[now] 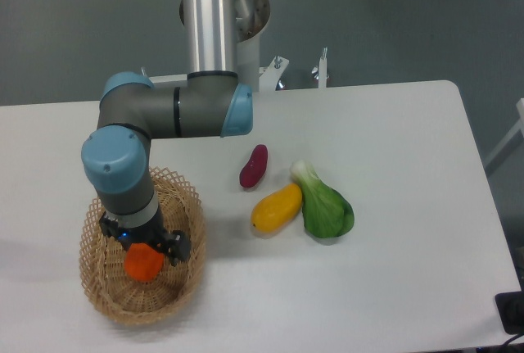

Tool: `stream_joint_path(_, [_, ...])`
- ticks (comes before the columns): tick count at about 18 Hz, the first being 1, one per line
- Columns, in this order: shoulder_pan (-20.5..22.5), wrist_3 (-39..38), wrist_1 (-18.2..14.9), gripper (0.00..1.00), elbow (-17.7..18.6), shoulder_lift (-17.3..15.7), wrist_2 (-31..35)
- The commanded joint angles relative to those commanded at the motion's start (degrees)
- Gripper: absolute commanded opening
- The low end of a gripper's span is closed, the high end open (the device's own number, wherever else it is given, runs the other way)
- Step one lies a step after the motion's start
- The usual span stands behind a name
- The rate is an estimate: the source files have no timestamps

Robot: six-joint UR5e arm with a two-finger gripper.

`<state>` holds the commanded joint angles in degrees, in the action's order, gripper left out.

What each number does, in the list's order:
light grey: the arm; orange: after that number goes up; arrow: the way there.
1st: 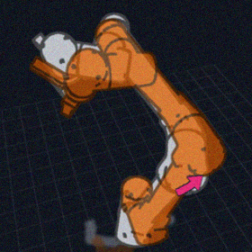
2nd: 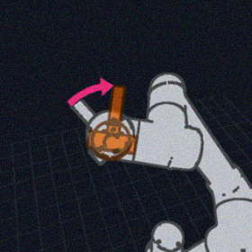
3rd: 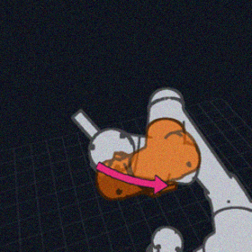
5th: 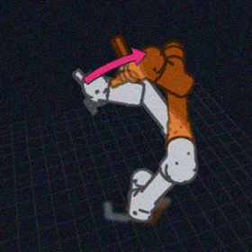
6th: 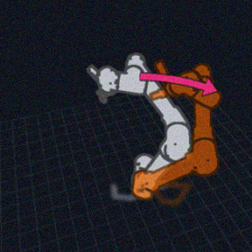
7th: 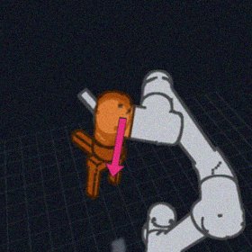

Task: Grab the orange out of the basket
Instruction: 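Close the gripper on the orange inside the basket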

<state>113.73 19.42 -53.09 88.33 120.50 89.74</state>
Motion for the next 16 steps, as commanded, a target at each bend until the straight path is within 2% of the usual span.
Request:
stream_joint_path(4, [-1.3,-1.1,0.9,1.00,0.1,1.9,2.6])
stream_joint_path(11, [-1.4,-1.1,1.1,1.00,0.0,2.3,4.0])
stream_joint_path(12, [-1.4,-1.0,1.2,0.98,0.2,2.3,4.0])
stream_joint_path(14, [-1.4,-0.7,1.3,0.80,0.3,2.1,4.0])
stream_joint_path(16, [-1.4,-0.7,1.4,0.76,0.3,1.9,4.0])
